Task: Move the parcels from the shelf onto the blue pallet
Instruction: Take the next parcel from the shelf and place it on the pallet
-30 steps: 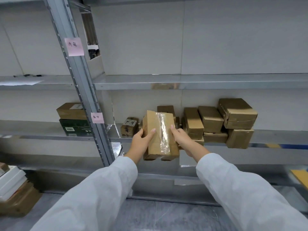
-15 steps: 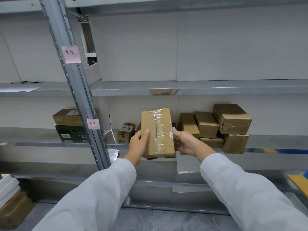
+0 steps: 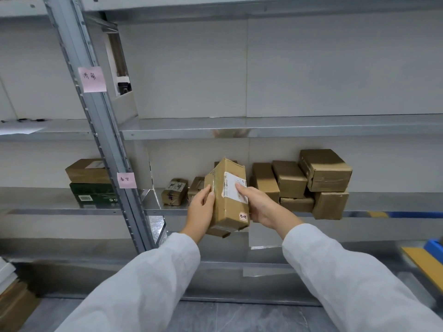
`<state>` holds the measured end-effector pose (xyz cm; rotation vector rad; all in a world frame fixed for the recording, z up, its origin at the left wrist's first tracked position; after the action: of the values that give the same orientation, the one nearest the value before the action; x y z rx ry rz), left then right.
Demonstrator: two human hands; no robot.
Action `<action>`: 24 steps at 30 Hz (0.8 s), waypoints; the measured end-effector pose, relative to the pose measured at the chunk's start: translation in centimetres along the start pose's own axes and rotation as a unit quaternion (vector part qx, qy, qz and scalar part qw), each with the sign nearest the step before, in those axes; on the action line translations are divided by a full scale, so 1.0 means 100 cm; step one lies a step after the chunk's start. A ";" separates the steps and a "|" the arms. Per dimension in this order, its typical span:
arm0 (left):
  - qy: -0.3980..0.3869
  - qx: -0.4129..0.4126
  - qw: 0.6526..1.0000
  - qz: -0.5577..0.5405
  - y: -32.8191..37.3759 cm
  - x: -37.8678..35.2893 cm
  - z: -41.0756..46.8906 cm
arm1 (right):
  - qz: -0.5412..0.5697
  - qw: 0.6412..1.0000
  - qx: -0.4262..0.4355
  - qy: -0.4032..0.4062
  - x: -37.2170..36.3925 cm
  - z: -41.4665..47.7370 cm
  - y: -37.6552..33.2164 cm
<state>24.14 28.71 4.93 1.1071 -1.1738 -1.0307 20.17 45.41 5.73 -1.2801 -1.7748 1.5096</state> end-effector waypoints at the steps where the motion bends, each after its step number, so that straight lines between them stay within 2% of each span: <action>1: -0.009 0.009 1.000 0.012 0.000 -0.003 -0.001 | -0.006 1.000 0.001 0.014 0.001 -0.001 0.002; 5: -0.065 0.057 0.996 -0.025 -0.003 -0.013 -0.003 | -0.038 0.999 -0.004 0.039 0.008 -0.006 0.014; 14: -0.144 0.072 0.987 -0.020 -0.042 -0.026 0.001 | -0.079 0.991 -0.034 0.103 0.018 -0.020 0.035; 20: -0.209 0.098 0.972 -0.036 -0.051 -0.045 0.011 | -0.063 0.981 -0.059 0.174 0.024 -0.034 0.046; 24: -0.259 0.107 0.958 -0.059 -0.052 -0.082 0.014 | -0.086 0.965 -0.075 0.238 0.039 -0.057 0.044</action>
<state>21.69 35.72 -1.40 1.1162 -1.6830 -1.3608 24.65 51.41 2.44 -1.3798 -1.6465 0.8902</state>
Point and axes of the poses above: each hand's wrist, its own z-axis towards the middle knuckle, its own x-axis out of the back of the hand, y = z × x, the point moved 4 cm from there along z, towards the middle knuckle, and after that the axes turned 11 degrees about -y, right-handed, at the moved point
